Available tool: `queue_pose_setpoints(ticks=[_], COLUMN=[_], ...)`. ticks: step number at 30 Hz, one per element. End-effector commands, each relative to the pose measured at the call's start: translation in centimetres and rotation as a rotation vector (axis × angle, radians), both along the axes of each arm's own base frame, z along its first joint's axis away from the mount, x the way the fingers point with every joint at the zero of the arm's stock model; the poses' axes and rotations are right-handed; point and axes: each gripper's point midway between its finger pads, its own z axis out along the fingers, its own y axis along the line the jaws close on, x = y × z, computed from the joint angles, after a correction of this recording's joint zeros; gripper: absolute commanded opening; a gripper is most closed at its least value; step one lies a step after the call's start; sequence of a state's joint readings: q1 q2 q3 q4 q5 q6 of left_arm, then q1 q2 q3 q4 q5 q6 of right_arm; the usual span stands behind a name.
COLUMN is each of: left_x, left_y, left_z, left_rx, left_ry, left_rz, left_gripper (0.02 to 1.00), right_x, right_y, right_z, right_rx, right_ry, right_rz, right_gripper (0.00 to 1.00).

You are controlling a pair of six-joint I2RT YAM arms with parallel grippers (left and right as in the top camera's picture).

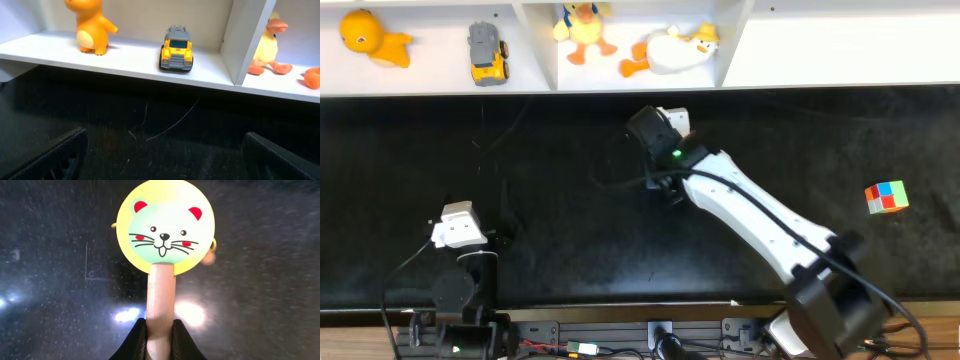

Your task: Store Toys

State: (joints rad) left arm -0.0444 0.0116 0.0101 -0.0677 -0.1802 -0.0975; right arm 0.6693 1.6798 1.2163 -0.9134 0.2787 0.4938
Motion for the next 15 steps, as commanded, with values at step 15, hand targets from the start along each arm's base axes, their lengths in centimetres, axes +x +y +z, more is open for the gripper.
queue_pose_setpoints(ticks=[15], left_x=[-0.1], left_y=[0.2], left_z=[0.1], left_rx=[0.021], left_ry=[-0.003], left_rz=[0.007], left_gripper=[0.998], right_x=[-3.1], right_y=[-8.9], right_z=[4.4], right_rx=[-0.044], right_ry=[-0.237], right_rz=[-0.142], right_gripper=[0.042])
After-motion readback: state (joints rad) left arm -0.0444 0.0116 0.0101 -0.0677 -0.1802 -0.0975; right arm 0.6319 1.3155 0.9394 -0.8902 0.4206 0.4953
